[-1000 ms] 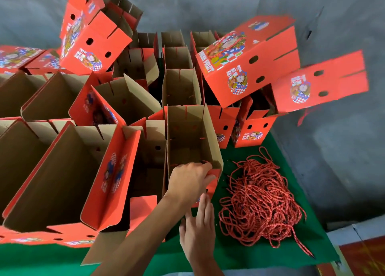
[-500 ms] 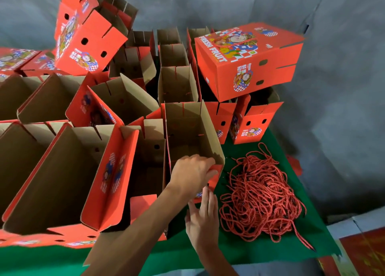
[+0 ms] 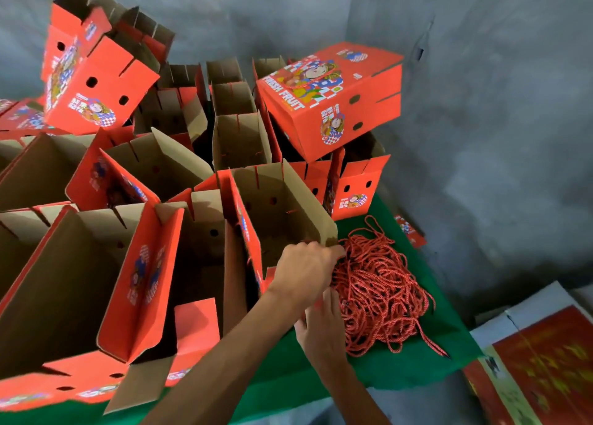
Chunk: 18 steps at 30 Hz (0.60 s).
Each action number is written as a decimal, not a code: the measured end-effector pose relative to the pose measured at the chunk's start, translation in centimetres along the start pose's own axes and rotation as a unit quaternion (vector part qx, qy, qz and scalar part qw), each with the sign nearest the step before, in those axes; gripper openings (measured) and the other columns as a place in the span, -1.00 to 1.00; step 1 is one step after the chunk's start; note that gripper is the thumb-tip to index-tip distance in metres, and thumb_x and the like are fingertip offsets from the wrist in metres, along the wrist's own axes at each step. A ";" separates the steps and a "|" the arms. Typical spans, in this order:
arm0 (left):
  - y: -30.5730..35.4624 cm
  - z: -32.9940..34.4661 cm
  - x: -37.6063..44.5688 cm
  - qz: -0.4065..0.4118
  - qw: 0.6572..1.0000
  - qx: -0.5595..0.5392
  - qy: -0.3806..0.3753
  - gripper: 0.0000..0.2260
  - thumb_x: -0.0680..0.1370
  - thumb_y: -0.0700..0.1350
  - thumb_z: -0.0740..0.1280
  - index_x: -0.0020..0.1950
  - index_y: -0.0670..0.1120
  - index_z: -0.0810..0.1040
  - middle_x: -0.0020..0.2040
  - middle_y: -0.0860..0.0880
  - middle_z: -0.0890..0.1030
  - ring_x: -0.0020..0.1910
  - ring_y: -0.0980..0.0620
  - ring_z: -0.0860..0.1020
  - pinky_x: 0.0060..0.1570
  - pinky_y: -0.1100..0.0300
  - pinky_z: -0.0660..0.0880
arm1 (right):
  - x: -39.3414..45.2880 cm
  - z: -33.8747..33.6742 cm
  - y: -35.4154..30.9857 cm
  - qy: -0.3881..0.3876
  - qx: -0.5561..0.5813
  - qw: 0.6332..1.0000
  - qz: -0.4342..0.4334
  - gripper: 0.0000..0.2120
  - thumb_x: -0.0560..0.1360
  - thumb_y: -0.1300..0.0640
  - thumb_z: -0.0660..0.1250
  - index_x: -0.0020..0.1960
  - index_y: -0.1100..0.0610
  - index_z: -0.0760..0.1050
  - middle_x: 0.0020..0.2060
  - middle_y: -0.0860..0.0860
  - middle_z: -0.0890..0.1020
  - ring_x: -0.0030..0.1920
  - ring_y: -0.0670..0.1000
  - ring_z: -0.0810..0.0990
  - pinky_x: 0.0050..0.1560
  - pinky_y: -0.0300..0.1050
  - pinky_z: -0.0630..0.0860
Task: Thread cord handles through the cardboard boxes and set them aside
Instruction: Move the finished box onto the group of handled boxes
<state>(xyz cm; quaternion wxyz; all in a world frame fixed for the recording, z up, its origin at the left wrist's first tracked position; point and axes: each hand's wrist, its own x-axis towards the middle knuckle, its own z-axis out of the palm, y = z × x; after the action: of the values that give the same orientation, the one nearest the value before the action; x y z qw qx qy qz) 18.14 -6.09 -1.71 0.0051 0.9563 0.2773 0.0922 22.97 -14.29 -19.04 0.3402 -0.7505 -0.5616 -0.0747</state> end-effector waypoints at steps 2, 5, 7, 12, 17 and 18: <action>1.3 -1.2 0.4 0.006 1.000 0.019 -0.004 -0.70 0.64 -0.18 0.19 0.29 0.12 0.50 -0.07 -0.06 0.67 -0.06 -0.20 0.66 -0.27 0.09 0.33 | 0.1 -0.9 0.5 0.038 -0.014 0.999 -0.016 -0.46 0.26 0.20 0.62 0.08 0.10 0.38 0.09 0.23 0.60 0.14 0.21 0.46 0.18 0.11 0.56; 2.9 -2.6 0.7 0.018 0.998 0.052 -0.003 -0.75 0.63 -0.20 0.22 0.22 0.09 0.53 -0.11 -0.05 0.67 -0.07 -0.17 0.67 -0.28 0.10 0.30 | 0.3 -2.6 0.6 0.079 -0.021 0.996 -0.033 -0.65 0.38 0.16 0.43 0.12 0.12 0.41 0.09 0.24 0.59 0.14 0.23 0.48 0.14 0.09 0.59; 3.8 -3.4 0.7 0.026 0.998 0.065 0.005 -0.75 0.64 -0.19 0.22 0.23 0.08 0.54 -0.10 -0.04 0.67 -0.07 -0.16 0.68 -0.27 0.10 0.31 | 0.6 -3.4 0.4 0.095 -0.016 0.995 -0.036 -0.70 0.42 0.14 0.28 0.15 0.14 0.42 0.06 0.24 0.59 0.09 0.29 0.54 0.14 0.09 0.60; 4.8 -6.6 0.7 0.008 0.997 0.063 0.051 -0.79 0.62 -0.21 0.24 0.13 0.09 0.53 -0.15 -0.02 0.65 -0.11 -0.16 0.68 -0.27 0.09 0.35 | 2.7 -5.4 -0.4 0.128 0.019 0.991 -0.041 -0.71 0.44 0.14 0.23 0.13 0.19 0.50 0.21 0.17 0.49 0.19 0.25 0.47 0.40 -0.09 0.37; 4.9 -10.4 1.4 0.006 0.991 0.090 0.100 -0.78 0.62 -0.15 0.34 0.23 0.09 0.57 -0.16 -0.02 0.67 -0.15 -0.15 0.68 -0.29 0.09 0.37 | 6.2 -6.3 -0.8 0.138 0.043 0.988 -0.048 -0.82 0.56 0.19 0.31 0.12 0.22 0.55 0.22 0.13 0.55 0.26 0.24 0.48 0.55 -0.21 0.14; 4.7 -11.1 1.9 0.005 0.990 0.087 0.112 -0.78 0.62 -0.14 0.34 0.24 0.09 0.55 -0.14 -0.03 0.67 -0.13 -0.16 0.68 -0.26 0.08 0.40 | 7.1 -6.4 -1.0 0.141 0.038 0.988 -0.057 -0.86 0.56 0.21 0.33 0.09 0.22 0.54 0.17 0.14 0.56 0.22 0.27 0.49 0.54 -0.21 0.14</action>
<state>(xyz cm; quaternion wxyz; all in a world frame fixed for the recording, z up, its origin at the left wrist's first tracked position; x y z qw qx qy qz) 20.18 -9.53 9.78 -0.1100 0.9382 0.2784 0.1740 26.38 -12.35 -10.27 0.4393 -0.6859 -0.5520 -0.1782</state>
